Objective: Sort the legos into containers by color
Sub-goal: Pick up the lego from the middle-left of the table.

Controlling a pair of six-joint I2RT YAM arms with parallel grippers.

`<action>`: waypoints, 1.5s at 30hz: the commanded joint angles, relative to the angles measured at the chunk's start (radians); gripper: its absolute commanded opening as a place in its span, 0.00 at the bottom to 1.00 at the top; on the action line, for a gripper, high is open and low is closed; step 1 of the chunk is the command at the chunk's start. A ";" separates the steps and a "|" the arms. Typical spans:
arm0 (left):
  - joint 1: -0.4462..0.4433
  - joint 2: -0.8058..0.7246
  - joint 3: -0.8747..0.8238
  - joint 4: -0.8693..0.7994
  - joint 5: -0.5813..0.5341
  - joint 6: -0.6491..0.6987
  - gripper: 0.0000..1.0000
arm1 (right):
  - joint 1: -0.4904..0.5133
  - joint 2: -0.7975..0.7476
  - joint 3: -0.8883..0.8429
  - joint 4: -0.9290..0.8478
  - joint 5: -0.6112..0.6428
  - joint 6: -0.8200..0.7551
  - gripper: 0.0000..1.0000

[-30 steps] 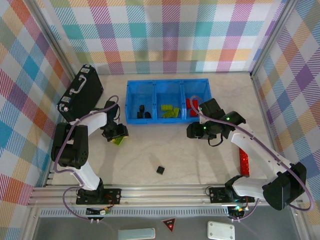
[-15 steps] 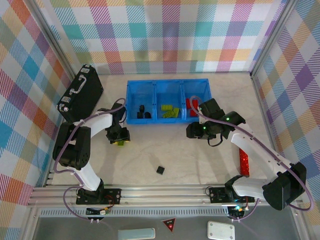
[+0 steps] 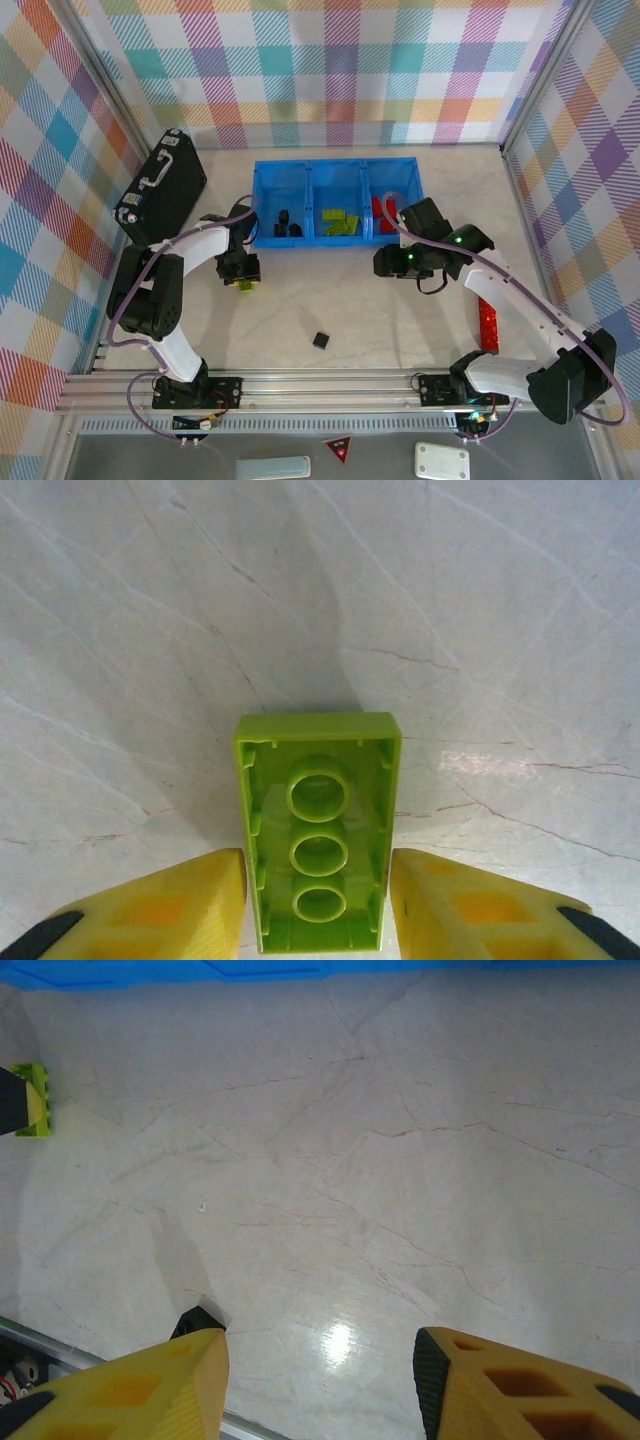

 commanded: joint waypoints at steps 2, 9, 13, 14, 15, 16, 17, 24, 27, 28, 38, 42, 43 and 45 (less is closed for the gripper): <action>-0.012 -0.002 0.027 -0.030 -0.013 -0.013 0.42 | 0.008 -0.022 -0.015 0.002 0.002 0.010 0.54; -0.012 0.015 0.030 -0.027 -0.009 -0.018 0.40 | 0.008 -0.037 -0.015 -0.009 0.009 0.011 0.54; -0.015 0.026 0.034 -0.027 -0.008 -0.014 0.41 | 0.008 -0.039 -0.015 -0.011 0.010 0.013 0.54; -0.016 0.027 0.035 -0.027 -0.008 -0.015 0.42 | 0.008 -0.039 -0.015 -0.013 0.009 0.013 0.54; -0.015 0.030 0.036 -0.028 -0.009 -0.013 0.42 | 0.008 -0.040 -0.013 -0.013 0.009 0.012 0.54; -0.016 0.031 0.036 -0.027 -0.010 -0.012 0.42 | 0.008 -0.039 -0.013 -0.013 0.009 0.013 0.54; -0.017 0.031 0.036 -0.027 -0.010 -0.011 0.42 | 0.008 -0.040 -0.012 -0.015 0.011 0.013 0.54; -0.018 0.039 0.038 -0.024 -0.010 -0.011 0.41 | 0.008 -0.046 -0.013 -0.020 0.013 0.016 0.54; -0.018 0.041 0.038 -0.022 -0.010 -0.012 0.40 | 0.008 -0.046 -0.013 -0.020 0.015 0.019 0.54; -0.019 0.040 0.037 -0.022 -0.011 -0.012 0.40 | 0.008 -0.047 -0.013 -0.020 0.013 0.019 0.54; -0.034 -0.009 0.054 -0.062 -0.020 -0.007 0.32 | 0.008 -0.047 -0.019 -0.014 0.014 0.017 0.54; -0.063 -0.038 0.080 -0.087 -0.033 -0.013 0.31 | 0.008 -0.049 -0.022 -0.010 0.012 0.017 0.54; -0.071 -0.045 0.087 -0.093 -0.034 -0.015 0.30 | 0.008 -0.049 -0.024 -0.011 0.014 0.016 0.54; -0.087 -0.060 0.103 -0.103 -0.035 -0.024 0.28 | 0.008 -0.052 -0.027 -0.011 0.015 0.019 0.54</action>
